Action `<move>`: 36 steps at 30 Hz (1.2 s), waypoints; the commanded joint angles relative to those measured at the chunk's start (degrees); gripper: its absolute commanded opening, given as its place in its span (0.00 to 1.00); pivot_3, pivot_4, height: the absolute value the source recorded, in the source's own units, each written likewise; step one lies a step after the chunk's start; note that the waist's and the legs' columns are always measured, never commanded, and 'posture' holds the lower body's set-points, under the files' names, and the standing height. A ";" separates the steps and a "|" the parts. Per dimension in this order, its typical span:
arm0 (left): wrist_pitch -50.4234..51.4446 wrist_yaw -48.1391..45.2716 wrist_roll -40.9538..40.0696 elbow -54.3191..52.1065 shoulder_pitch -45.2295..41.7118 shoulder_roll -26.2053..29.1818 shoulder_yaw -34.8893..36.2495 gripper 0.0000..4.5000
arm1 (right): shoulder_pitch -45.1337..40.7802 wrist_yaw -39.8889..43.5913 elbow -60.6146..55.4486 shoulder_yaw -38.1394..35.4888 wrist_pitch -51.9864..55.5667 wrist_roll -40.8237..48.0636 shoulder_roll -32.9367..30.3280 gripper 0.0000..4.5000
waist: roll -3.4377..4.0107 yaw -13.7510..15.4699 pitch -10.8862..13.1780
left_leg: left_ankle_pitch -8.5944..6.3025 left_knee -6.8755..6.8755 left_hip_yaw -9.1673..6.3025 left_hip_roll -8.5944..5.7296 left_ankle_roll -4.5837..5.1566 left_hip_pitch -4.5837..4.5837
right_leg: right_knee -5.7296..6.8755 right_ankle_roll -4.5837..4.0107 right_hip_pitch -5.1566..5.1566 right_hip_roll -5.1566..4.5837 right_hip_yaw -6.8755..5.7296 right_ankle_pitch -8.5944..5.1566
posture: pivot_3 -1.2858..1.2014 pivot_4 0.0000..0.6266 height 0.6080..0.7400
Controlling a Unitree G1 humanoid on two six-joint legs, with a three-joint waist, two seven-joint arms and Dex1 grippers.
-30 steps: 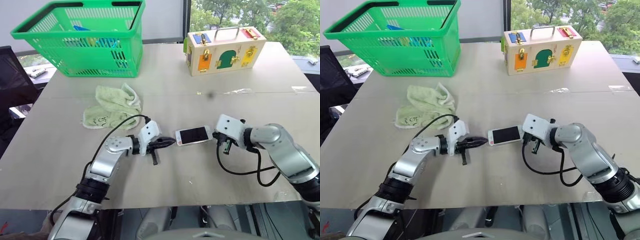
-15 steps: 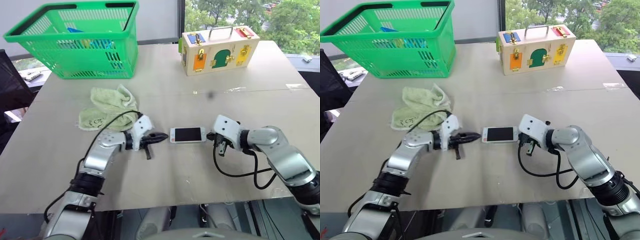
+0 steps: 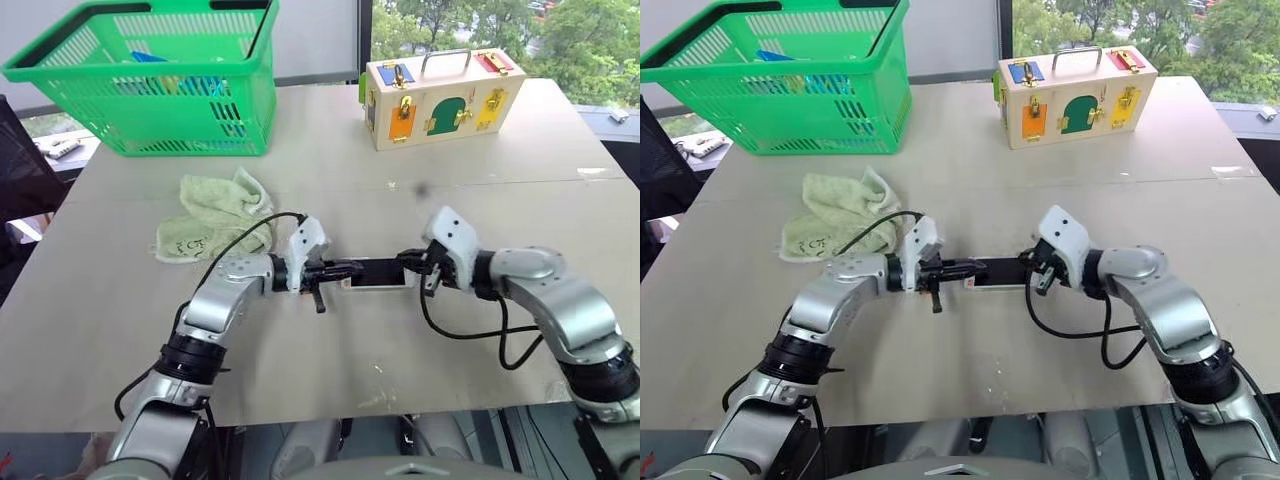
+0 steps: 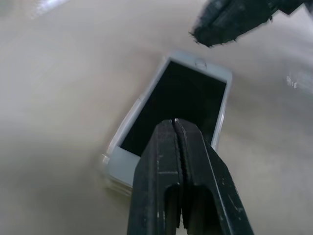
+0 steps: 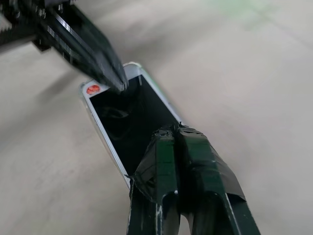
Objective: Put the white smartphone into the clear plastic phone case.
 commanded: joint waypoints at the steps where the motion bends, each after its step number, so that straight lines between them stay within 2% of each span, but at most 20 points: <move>1: -0.49 0.10 1.16 -0.69 -0.13 0.56 -0.56 0.01 | -2.24 -1.50 2.88 2.08 4.20 -0.13 -0.06 0.01 | 0.00 0.02 0.00 | 0.00 0.00 0.00 0.00 0.00 0.00 | 0.01 0.00 0.00 0.00 0.01 0.00 | 0.52 0.24 1.00; 4: -0.86 0.29 1.85 -0.60 0.27 0.50 -0.83 0.01 | -4.18 -1.67 5.85 5.13 11.59 0.07 -1.69 0.01 | 0.01 -0.01 -0.04 | 0.00 0.01 0.03 -0.02 0.00 0.01 | 0.00 -0.01 0.00 0.00 0.04 0.00 | 0.52 0.24 1.00; 9: -2.04 0.55 3.02 -0.22 1.07 0.30 -1.56 0.01 | -5.90 -1.74 11.45 7.83 15.24 1.14 -1.69 0.01 | -0.14 0.17 -0.22 | -0.02 0.01 -0.02 -0.01 -0.03 0.13 | -0.03 0.00 0.13 -0.01 -0.01 0.00 | 0.52 0.24 1.00; 14: -3.08 0.89 4.03 0.99 1.52 -0.23 -2.02 0.01 | -5.71 -0.13 21.26 12.65 13.06 0.53 -1.29 0.01 | -0.46 0.17 -0.81 | -0.15 -0.02 -0.02 -0.01 -0.19 0.62 | -0.09 0.22 0.64 0.00 -0.02 -0.14 | 0.52 0.24 1.00; 19: -3.57 1.33 4.73 1.46 1.99 -0.74 -2.31 0.01 | -5.08 1.58 24.83 14.83 11.30 0.24 -1.04 0.01 | -0.43 0.17 -1.96 | -0.20 -0.41 -0.05 0.02 -0.20 1.21 | -0.50 0.07 1.19 0.00 -0.01 -0.32 | 0.52 0.24 1.00; 24: -4.13 1.38 5.33 1.85 2.63 -0.83 -2.27 0.01 | -3.54 0.75 18.48 4.35 5.32 3.74 0.77 0.01 | -0.44 0.19 -2.30 | -0.20 -0.53 -0.09 0.03 -0.19 1.23 | -0.57 0.28 1.18 0.02 -0.02 -0.19 | 0.52 0.24 1.00; 28: -4.54 1.27 5.46 2.21 2.92 -0.83 -2.30 0.01 | -1.25 4.42 7.78 -3.68 5.14 10.48 -1.56 0.01 | -0.16 0.17 -2.09 | -0.19 -0.60 -0.09 0.03 -0.19 1.00 | -0.63 0.29 0.98 0.01 -0.01 -0.18 | 0.52 0.24 1.00; 32: -5.09 0.98 5.65 2.75 2.95 -0.92 -2.53 0.01 | 0.59 7.10 3.28 -0.43 6.01 10.69 -8.30 0.01 | 0.03 0.19 -1.88 | -0.18 -0.66 -0.07 0.02 -0.18 0.79 | -0.64 0.27 0.74 -0.01 0.00 -0.18 | 0.52 0.24 1.00; 36: -5.87 0.81 5.91 3.65 2.67 -1.13 -2.74 0.01 | 0.37 6.39 4.95 4.20 5.62 8.00 -11.40 0.01 | 0.01 0.15 -1.85 | -0.18 -0.80 -0.07 0.03 -0.18 0.76 | -0.72 0.27 0.70 -0.04 -0.02 -0.18 | 0.52 0.24 1.00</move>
